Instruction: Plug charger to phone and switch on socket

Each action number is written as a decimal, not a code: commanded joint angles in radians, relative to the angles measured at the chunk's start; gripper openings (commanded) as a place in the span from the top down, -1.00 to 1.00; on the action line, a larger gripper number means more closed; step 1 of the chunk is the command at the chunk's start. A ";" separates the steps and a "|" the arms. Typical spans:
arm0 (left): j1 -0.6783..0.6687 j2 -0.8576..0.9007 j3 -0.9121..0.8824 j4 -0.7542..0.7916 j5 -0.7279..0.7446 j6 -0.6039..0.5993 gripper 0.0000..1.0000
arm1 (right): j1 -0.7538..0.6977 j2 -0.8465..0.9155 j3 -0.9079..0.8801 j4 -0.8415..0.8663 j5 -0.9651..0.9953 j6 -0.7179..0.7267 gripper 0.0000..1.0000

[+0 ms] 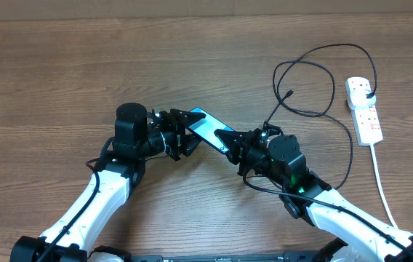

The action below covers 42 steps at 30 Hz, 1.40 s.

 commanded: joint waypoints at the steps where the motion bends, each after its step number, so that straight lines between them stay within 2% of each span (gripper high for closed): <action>1: -0.010 0.009 0.000 0.005 -0.027 -0.008 0.04 | 0.005 -0.013 0.014 0.017 -0.013 -0.008 0.93; 4: -0.021 0.009 0.000 0.005 -0.045 -0.008 0.15 | 0.005 -0.013 0.014 0.017 -0.040 0.012 0.92; 11: -0.044 0.009 0.000 0.004 -0.073 -0.008 0.20 | 0.027 -0.012 0.014 0.017 -0.043 0.014 0.93; 30: -0.046 0.009 0.000 0.003 -0.135 0.029 0.85 | 0.026 -0.012 0.014 0.017 -0.058 0.014 0.92; 34: -0.046 0.009 0.000 -0.003 -0.154 0.034 0.91 | 0.026 -0.012 0.014 0.016 -0.057 0.014 0.70; 39: -0.046 0.009 0.000 -0.005 -0.188 0.034 0.92 | 0.024 -0.012 0.014 -0.015 -0.056 0.014 0.24; 42: -0.045 0.009 -0.001 -0.012 -0.229 0.042 0.92 | 0.023 -0.012 0.014 -0.076 -0.023 -0.042 0.07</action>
